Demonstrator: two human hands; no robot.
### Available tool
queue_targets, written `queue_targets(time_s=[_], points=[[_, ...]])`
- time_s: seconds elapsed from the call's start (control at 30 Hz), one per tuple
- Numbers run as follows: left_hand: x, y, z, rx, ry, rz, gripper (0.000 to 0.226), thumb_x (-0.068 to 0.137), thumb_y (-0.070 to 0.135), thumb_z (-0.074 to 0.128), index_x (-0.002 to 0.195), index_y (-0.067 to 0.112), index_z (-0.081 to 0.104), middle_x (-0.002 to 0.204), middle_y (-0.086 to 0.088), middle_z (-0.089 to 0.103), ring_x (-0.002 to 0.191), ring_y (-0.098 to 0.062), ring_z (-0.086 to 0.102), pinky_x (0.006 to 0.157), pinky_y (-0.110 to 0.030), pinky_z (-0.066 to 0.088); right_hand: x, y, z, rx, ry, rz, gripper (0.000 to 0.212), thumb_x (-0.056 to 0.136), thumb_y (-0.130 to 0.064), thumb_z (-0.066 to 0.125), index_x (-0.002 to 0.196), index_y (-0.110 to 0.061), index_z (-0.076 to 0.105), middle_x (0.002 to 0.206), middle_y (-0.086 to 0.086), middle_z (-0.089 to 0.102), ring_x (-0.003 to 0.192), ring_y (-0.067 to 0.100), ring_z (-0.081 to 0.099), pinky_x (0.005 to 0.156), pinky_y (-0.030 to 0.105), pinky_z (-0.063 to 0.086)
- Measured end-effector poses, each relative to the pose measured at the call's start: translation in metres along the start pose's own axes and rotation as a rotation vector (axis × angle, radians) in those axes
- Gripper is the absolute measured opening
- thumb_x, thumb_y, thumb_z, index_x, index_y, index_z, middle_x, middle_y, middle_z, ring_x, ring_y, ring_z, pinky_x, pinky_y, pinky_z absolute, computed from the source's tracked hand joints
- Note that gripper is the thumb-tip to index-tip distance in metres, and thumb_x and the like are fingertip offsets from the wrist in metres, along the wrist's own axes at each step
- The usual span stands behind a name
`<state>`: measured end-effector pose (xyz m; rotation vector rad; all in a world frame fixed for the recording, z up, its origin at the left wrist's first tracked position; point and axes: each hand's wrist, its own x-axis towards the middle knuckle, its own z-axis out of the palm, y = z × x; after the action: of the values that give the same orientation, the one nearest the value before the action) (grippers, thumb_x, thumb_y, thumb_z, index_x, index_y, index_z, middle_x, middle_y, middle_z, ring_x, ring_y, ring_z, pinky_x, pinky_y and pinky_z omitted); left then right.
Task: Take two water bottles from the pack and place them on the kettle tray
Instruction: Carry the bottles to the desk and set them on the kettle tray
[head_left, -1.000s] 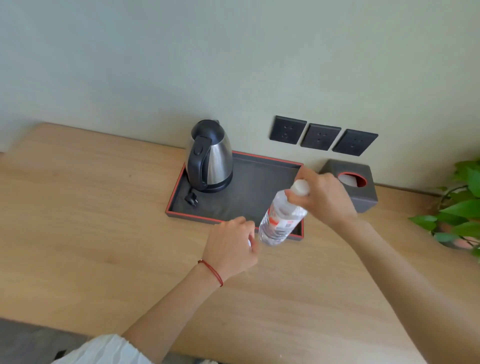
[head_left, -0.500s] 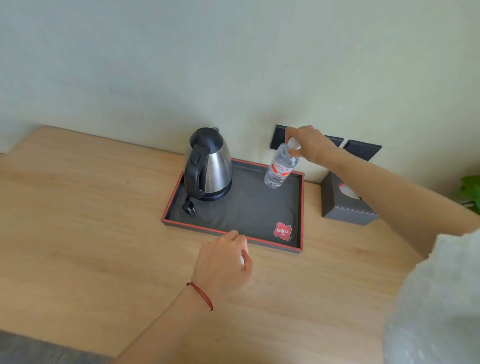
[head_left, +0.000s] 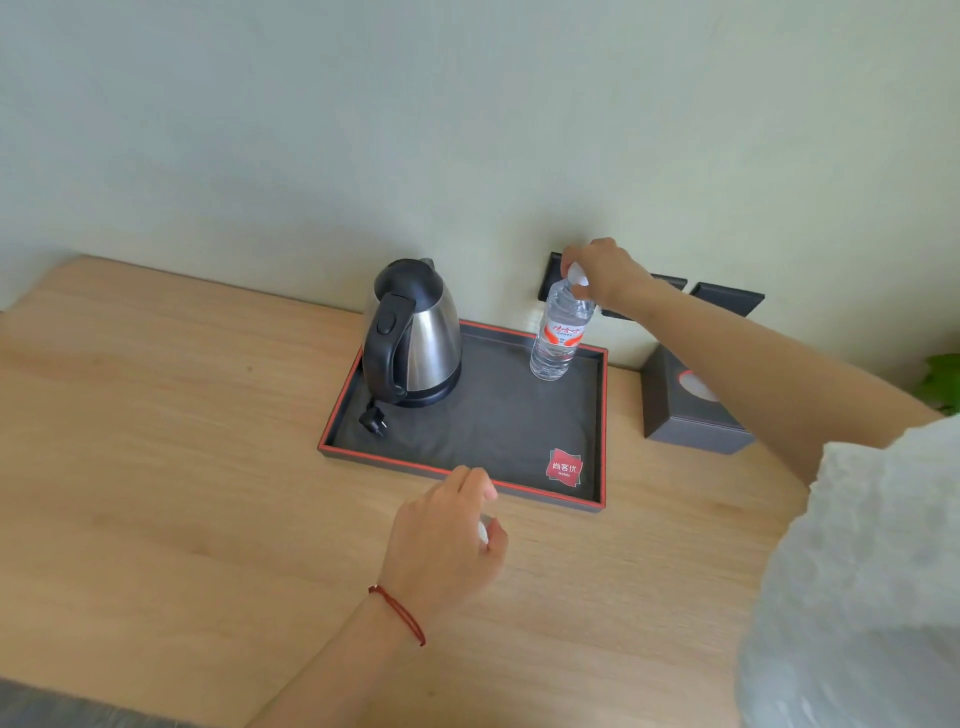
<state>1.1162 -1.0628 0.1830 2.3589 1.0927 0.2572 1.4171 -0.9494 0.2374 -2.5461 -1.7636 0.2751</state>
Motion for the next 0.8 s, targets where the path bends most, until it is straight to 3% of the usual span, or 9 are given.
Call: queue_targets(time_s=[0.13, 0.27, 0.37, 0.47, 0.57, 0.67, 0.8], points=[[-0.005, 0.003, -0.007, 0.016, -0.001, 0.002, 0.025, 0.077, 0.038, 0.055, 0.099, 0.027, 0.051, 0.099, 0.013, 0.059, 0.086, -0.01, 0.058, 0.062, -0.023, 0.036, 0.0, -0.007, 0.0, -0.032, -0.017, 0.037, 0.028, 0.09, -0.003, 0.056, 0.118, -0.003, 0.058, 0.126, 0.026, 0.051, 0.11, 0.043, 0.055, 0.086, 0.042, 0.049], [-0.015, -0.001, -0.019, 0.085, 0.039, 0.08, 0.023, 0.073, 0.042, 0.062, 0.085, 0.024, 0.057, 0.088, 0.009, 0.059, 0.079, -0.014, 0.059, 0.055, -0.027, 0.041, -0.003, -0.006, 0.003, -0.031, 0.007, 0.068, 0.027, 0.091, 0.0, 0.054, 0.117, -0.002, 0.059, 0.125, 0.026, 0.052, 0.11, 0.043, 0.056, 0.082, 0.042, 0.052], [-0.022, -0.004, -0.021, 0.096, 0.042, 0.043, 0.027, 0.072, 0.044, 0.064, 0.084, 0.021, 0.058, 0.089, 0.007, 0.06, 0.081, -0.015, 0.058, 0.057, -0.03, 0.046, -0.003, -0.007, 0.004, -0.023, 0.019, 0.067, 0.026, 0.091, 0.0, 0.055, 0.117, -0.001, 0.06, 0.125, 0.026, 0.055, 0.109, 0.042, 0.057, 0.084, 0.042, 0.052], [-0.021, -0.006, -0.022, 0.053, 0.005, -0.003, 0.036, 0.072, 0.049, 0.064, 0.09, 0.018, 0.063, 0.093, 0.004, 0.061, 0.087, -0.015, 0.057, 0.067, -0.029, 0.047, -0.002, -0.009, 0.004, -0.015, 0.019, 0.065, 0.027, 0.09, 0.0, 0.057, 0.117, 0.0, 0.061, 0.124, 0.025, 0.057, 0.109, 0.041, 0.058, 0.087, 0.041, 0.05], [-0.011, -0.005, -0.031, -0.003, -0.04, -0.012, 0.054, 0.06, 0.059, 0.053, 0.086, 0.013, 0.068, 0.087, -0.003, 0.062, 0.079, -0.022, 0.06, 0.067, -0.037, 0.049, -0.002, -0.01, 0.004, -0.001, 0.022, 0.068, 0.027, 0.09, 0.001, 0.057, 0.116, 0.001, 0.062, 0.123, 0.025, 0.058, 0.109, 0.041, 0.059, 0.089, 0.041, 0.05], [0.008, -0.005, -0.047, -0.061, -0.013, 0.02, 0.043, 0.059, 0.05, 0.064, 0.074, 0.01, 0.069, 0.073, -0.006, 0.059, 0.065, -0.024, 0.056, 0.062, -0.04, 0.048, -0.003, -0.007, 0.005, 0.024, 0.036, 0.076, 0.026, 0.089, 0.001, 0.057, 0.115, 0.001, 0.062, 0.122, 0.025, 0.059, 0.109, 0.041, 0.059, 0.089, 0.04, 0.05], [0.054, 0.001, -0.077, -0.012, 0.049, 0.151, 0.03, 0.06, 0.043, 0.079, 0.06, 0.018, 0.063, 0.059, 0.003, 0.057, 0.057, -0.019, 0.054, 0.054, -0.035, 0.045, -0.004, -0.001, 0.007, 0.075, 0.047, 0.087, 0.026, 0.089, 0.001, 0.056, 0.114, -0.001, 0.062, 0.123, 0.023, 0.058, 0.111, 0.04, 0.057, 0.089, 0.039, 0.049]])
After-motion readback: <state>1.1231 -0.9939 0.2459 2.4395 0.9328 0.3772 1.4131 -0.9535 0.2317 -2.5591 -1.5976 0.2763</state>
